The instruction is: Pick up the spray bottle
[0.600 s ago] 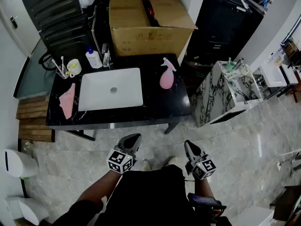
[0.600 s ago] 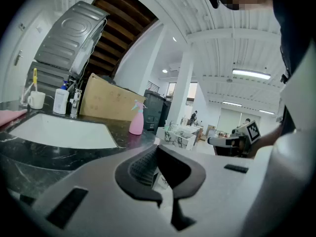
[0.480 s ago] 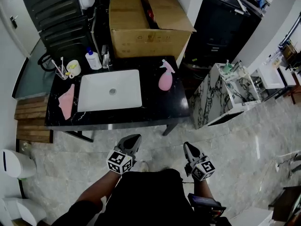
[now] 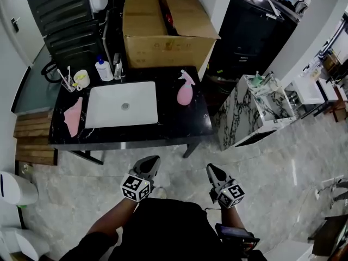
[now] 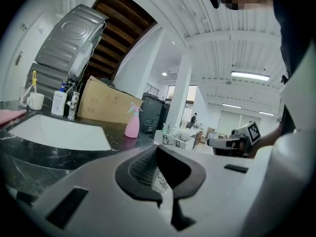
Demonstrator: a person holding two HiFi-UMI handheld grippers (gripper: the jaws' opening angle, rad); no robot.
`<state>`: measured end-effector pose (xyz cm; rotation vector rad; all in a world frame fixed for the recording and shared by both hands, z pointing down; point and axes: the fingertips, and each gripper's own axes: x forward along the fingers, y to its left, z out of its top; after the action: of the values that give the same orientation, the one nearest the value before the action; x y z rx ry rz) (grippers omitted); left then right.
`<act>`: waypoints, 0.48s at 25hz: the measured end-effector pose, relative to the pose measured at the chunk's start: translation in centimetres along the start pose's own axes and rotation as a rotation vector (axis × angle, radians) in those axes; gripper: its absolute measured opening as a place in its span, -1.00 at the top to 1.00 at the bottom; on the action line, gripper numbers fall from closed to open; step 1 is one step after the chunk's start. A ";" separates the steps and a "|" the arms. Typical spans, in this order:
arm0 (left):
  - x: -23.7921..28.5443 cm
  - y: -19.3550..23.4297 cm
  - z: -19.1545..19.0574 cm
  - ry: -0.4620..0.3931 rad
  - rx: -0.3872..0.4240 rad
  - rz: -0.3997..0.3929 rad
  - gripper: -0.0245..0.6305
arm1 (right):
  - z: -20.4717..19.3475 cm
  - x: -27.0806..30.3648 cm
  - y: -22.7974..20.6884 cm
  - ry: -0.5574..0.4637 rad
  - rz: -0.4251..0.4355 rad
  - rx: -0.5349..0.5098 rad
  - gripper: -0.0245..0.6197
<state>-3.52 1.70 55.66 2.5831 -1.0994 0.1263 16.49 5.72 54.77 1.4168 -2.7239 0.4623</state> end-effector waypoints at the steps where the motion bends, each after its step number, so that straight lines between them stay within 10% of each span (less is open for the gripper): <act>1: 0.1 -0.2 0.1 -0.002 0.000 0.001 0.90 | -0.1 -0.1 0.0 0.002 0.000 -0.002 0.84; 12: -0.5 -0.9 -0.2 -0.006 -0.002 0.026 0.90 | -0.1 -0.4 -0.3 0.005 0.018 0.001 0.84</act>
<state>-3.21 2.70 55.49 2.5703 -1.1350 0.1234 17.00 5.91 54.84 1.3904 -2.7350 0.4675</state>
